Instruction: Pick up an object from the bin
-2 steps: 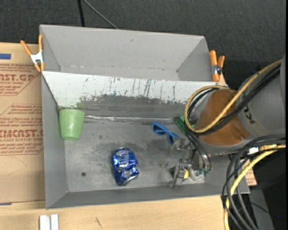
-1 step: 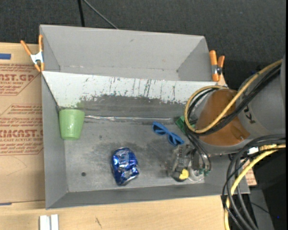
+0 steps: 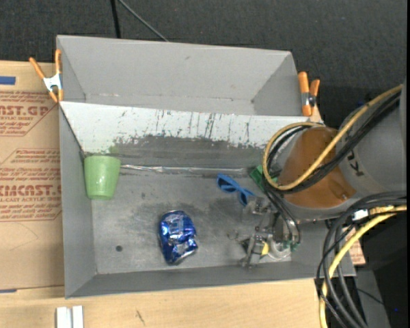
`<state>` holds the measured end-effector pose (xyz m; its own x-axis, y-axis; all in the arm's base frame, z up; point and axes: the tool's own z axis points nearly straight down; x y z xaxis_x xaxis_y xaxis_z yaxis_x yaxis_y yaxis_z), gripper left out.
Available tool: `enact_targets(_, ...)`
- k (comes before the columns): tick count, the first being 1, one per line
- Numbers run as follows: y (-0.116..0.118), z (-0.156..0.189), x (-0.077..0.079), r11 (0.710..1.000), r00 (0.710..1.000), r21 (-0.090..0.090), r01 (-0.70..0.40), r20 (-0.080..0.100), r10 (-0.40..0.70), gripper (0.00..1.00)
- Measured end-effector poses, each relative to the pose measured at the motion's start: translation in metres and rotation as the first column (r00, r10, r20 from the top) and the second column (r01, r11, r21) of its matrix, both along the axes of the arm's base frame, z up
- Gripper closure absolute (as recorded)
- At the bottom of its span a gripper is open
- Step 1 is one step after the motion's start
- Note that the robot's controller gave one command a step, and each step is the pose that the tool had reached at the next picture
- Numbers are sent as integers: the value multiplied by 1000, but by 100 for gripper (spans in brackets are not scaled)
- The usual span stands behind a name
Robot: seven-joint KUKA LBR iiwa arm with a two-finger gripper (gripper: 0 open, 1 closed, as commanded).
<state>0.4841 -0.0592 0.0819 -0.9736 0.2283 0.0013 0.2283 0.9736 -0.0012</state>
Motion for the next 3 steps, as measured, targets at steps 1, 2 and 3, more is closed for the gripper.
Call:
enact_targets(1,-42,-13,4,949,949,1,315,-1,-315,0)
enact_targets(2,-42,-12,5,950,950,1,313,1,-313,100)
enact_targets(3,-64,196,30,957,956,1,292,11,-292,100)
